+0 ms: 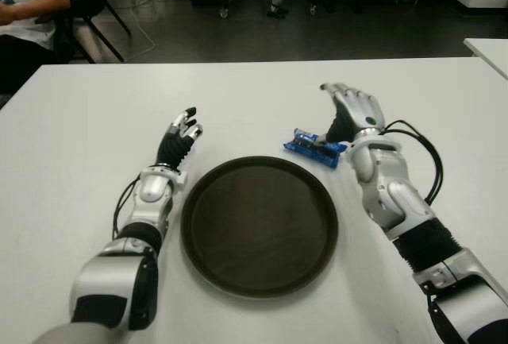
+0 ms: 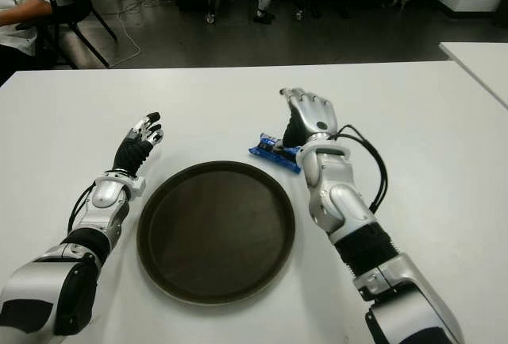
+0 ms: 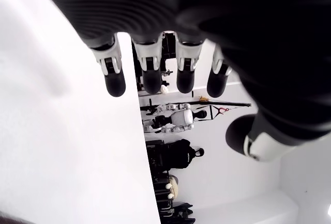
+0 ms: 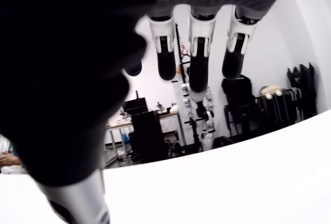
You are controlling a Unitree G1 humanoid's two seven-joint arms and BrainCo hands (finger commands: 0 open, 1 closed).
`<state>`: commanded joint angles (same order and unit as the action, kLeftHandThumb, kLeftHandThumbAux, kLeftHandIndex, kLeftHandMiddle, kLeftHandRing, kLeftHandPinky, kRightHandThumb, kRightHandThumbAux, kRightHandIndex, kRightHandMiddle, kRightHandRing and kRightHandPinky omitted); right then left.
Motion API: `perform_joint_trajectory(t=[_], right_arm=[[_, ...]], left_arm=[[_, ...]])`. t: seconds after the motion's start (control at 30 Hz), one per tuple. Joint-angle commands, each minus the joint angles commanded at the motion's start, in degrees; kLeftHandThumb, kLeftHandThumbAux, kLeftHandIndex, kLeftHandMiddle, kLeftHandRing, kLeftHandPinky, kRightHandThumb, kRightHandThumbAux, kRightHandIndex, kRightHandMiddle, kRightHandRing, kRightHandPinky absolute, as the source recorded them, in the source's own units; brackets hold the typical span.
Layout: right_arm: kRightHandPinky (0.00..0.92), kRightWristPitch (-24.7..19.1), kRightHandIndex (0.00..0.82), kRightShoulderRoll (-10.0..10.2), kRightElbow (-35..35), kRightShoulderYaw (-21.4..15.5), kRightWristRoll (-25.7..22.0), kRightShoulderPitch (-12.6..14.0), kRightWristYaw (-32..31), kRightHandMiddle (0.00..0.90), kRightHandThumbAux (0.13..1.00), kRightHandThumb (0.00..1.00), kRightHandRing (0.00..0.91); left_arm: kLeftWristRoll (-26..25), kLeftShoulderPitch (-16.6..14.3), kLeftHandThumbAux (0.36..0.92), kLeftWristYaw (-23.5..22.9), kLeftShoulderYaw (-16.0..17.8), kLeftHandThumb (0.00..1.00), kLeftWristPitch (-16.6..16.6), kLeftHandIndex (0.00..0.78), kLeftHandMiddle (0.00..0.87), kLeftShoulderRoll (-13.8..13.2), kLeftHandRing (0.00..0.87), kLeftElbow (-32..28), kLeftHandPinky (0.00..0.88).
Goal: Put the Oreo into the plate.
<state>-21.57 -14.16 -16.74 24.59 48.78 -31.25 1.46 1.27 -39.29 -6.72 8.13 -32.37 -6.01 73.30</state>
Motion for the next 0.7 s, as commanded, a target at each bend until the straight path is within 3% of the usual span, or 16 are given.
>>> perform_joint_trajectory(t=[0.2,0.37,0.7], right_arm=[[0.362,1.5,0.195,1.2,-4.3,0.0,-0.5,-1.2,1.7,0.298,0.872,0.0,0.337],[0.452,3.1,0.292,2.0,-8.3,-0.3,-1.2,-2.4,3.2,0.398,0.892,0.0,0.442],[0.488,6.1,0.345,2.4,-13.5,-1.0,-2.6,-3.7,5.6,0.438,0.902,0.0,0.48]], left_arm=[[-0.5,-0.2,0.517,-0.5,0.5,0.159,0.1,0.02,0.085,0.1,0.04,0.1,0.031],[-0.3,-0.1,0.511,-0.3,0.5,0.153,-0.4,0.024,0.089,0.1,0.054,0.0,0.049],[-0.3,-0.1,0.518,-0.6,0.5,0.149,-0.2,0.024,0.09,-0.1,0.066,0.0,0.066]])
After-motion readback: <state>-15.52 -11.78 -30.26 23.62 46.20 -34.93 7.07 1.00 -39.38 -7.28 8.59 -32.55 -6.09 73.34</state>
